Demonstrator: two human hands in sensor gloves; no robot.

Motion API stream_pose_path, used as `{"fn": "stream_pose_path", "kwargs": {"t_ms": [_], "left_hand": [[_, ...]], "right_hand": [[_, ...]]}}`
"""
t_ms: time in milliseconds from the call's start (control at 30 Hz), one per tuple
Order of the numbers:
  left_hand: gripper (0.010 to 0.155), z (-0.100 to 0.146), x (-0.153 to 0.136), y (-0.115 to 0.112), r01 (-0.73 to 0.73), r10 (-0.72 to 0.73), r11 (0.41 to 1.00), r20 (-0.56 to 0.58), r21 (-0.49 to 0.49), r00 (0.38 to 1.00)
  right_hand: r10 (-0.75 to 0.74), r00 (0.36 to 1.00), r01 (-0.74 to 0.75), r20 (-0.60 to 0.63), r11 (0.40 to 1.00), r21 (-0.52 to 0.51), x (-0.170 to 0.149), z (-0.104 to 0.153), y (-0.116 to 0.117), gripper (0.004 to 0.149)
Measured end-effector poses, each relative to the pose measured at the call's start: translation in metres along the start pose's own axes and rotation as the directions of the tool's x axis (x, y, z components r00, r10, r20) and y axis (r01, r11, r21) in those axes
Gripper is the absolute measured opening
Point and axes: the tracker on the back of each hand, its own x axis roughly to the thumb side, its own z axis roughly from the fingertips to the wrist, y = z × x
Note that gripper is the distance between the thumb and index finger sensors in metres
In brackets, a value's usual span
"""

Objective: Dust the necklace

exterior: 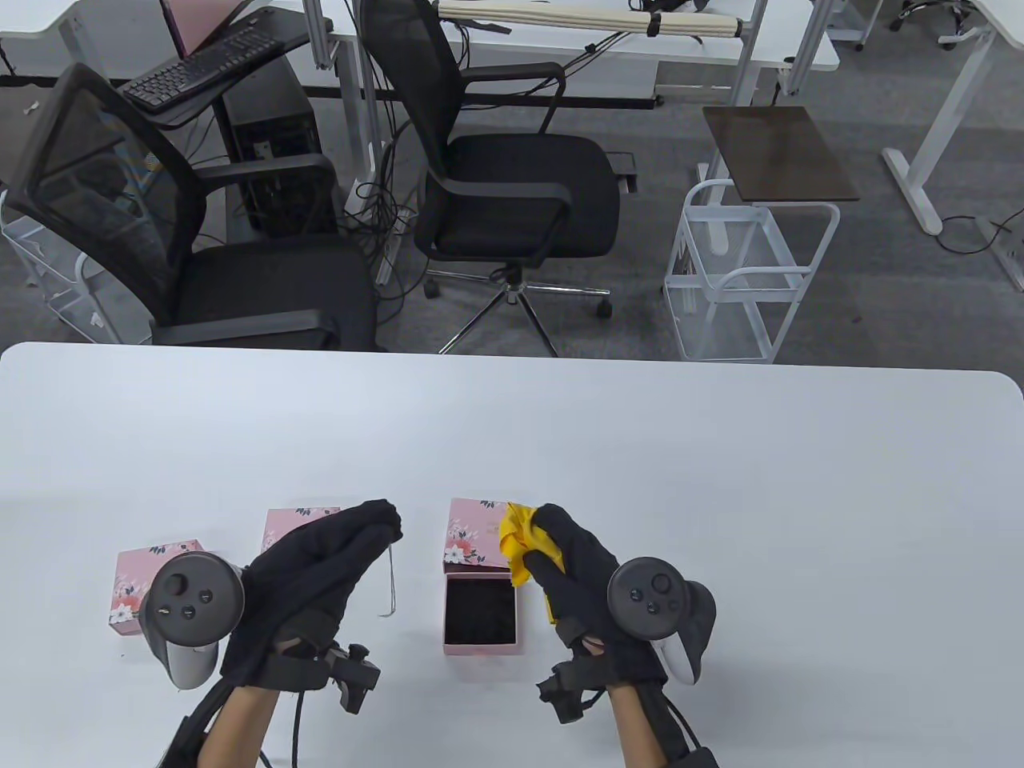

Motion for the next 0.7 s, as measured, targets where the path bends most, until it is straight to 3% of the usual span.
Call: {"fn": "stream_pose_path", "kwargs": {"t_ms": [233, 300, 367, 700], "left_hand": [[0.036, 0.0, -0.001, -0.001, -0.011, 0.012, 0.999, -0.018, 0.032, 1.0], [0.036, 0.0, -0.002, -0.001, -0.018, 0.019, 0.999, -0.025, 0.047, 1.0], [0.036, 0.001, -0.003, -0.001, -0.028, 0.03, 0.998, -0.04, 0.062, 0.999], [0.036, 0.003, -0.002, -0.01, 0.001, 0.002, 0.997, -0.037, 0.078, 0.999]], "right_hand": [[-0.327, 0.937, 0.32, 0.126, 0.944, 0.076, 0.052, -0.013, 0.018, 0.055], [-0.358, 0.922, 0.346, 0.149, 0.933, 0.099, 0.062, -0.014, 0.024, 0.055], [-0.351, 0.92, 0.338, 0.172, 0.936, 0.102, 0.069, -0.014, 0.031, 0.054], [-0.047, 0.963, 0.05, 0.265, 0.999, -0.005, 0.09, -0.004, 0.05, 0.059]]}}
